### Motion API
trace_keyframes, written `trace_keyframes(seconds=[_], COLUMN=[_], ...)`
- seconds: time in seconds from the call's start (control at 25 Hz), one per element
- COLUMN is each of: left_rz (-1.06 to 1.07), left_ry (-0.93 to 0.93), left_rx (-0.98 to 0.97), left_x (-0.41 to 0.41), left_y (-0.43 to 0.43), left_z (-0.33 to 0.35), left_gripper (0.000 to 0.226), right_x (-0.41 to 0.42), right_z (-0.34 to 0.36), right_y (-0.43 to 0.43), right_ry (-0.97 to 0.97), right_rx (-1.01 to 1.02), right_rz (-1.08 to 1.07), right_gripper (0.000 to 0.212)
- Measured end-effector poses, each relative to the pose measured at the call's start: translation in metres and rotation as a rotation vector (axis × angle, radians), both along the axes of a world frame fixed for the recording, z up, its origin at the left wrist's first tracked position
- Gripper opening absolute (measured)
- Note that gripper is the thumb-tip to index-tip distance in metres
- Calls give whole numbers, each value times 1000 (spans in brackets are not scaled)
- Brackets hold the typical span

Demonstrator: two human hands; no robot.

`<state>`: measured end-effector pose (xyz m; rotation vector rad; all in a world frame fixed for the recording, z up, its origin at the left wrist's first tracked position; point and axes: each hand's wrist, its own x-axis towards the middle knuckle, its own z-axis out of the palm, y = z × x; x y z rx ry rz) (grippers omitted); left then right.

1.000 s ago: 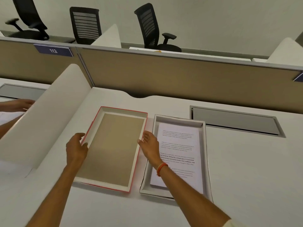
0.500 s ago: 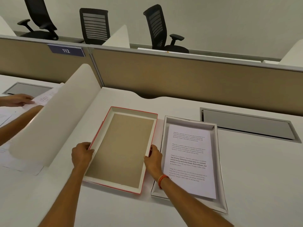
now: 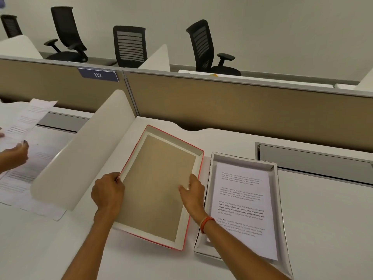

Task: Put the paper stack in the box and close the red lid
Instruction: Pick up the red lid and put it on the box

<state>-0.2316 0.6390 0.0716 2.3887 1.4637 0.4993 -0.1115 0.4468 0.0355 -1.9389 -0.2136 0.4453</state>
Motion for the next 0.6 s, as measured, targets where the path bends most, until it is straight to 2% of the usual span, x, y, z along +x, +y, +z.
trace_keyframes(seconds=[0.08,0.24,0.36,0.6], left_rz=[-1,-10,-28,-86], left_ry=[29,45,53,128], left_rx=[46,139,194,95], left_x=[5,16,22,29], left_y=[-13,-43,-72,-125], left_z=[17,45,60,89], left_gripper=[27,27,27,27], right_x=[-2,-12,-11,5], right_z=[31,86,108,119], right_y=[23,67,81,72], right_ry=[38,133,184,159], right_rx=[80,217,247,233], right_rz=[63,149,147,53], right_gripper=[21,49,52,8])
